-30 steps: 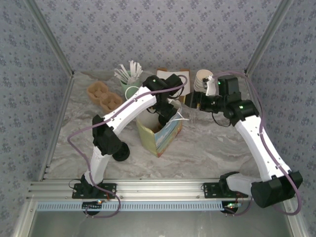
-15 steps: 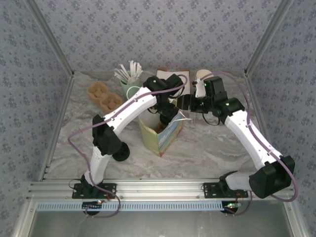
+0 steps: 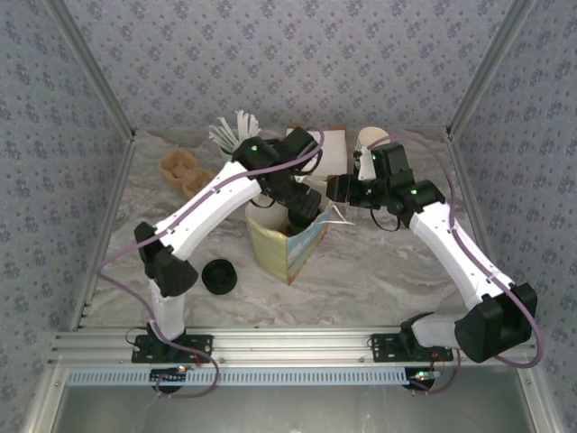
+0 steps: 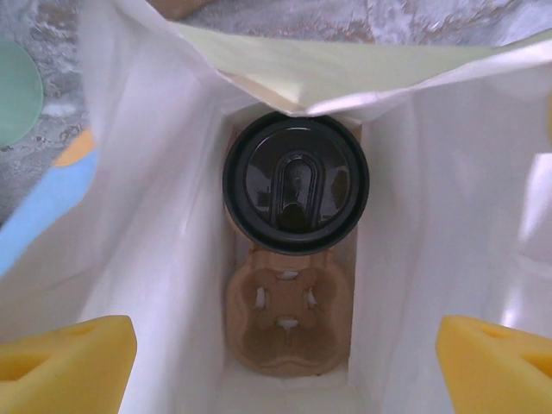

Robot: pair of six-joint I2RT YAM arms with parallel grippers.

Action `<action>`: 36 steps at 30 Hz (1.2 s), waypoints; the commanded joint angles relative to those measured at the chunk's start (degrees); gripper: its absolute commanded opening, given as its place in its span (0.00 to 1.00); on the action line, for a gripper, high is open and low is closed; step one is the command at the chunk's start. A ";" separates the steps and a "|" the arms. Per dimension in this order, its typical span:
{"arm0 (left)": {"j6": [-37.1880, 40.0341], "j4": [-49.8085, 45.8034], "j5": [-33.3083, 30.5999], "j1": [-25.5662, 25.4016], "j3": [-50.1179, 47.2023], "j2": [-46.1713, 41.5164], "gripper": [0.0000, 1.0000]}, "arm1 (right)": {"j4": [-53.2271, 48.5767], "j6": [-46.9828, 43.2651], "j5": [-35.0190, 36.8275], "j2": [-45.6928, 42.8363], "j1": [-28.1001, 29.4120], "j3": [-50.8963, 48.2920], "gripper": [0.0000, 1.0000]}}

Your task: Pack the takeout coffee

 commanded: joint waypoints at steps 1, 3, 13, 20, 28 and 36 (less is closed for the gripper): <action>-0.81 2.00 -1.14 -0.40 -1.03 -4.97 0.90 | -1.16 -1.09 0.68 0.16 -0.38 1.72 0.61; -0.90 3.40 -2.18 -0.40 -2.04 -7.74 0.90 | -1.43 -1.73 0.59 -0.19 -0.47 2.62 0.62; -1.50 11.93 -9.39 2.53 -10.53 -24.23 0.90 | -7.80 -3.38 -2.02 0.16 -3.52 11.57 0.66; -0.95 27.30 -8.54 14.32 -29.50 -39.73 0.91 | -6.82 -5.95 -0.16 -1.84 -5.22 14.99 0.67; -2.92 30.23 1.02 31.77 -34.38 -38.43 0.92 | -9.22 0.84 3.93 -2.88 -10.32 16.24 0.68; -6.76 32.80 6.69 38.35 -34.08 -32.42 0.92 | -15.19 13.06 9.74 -3.55 -8.99 19.73 0.66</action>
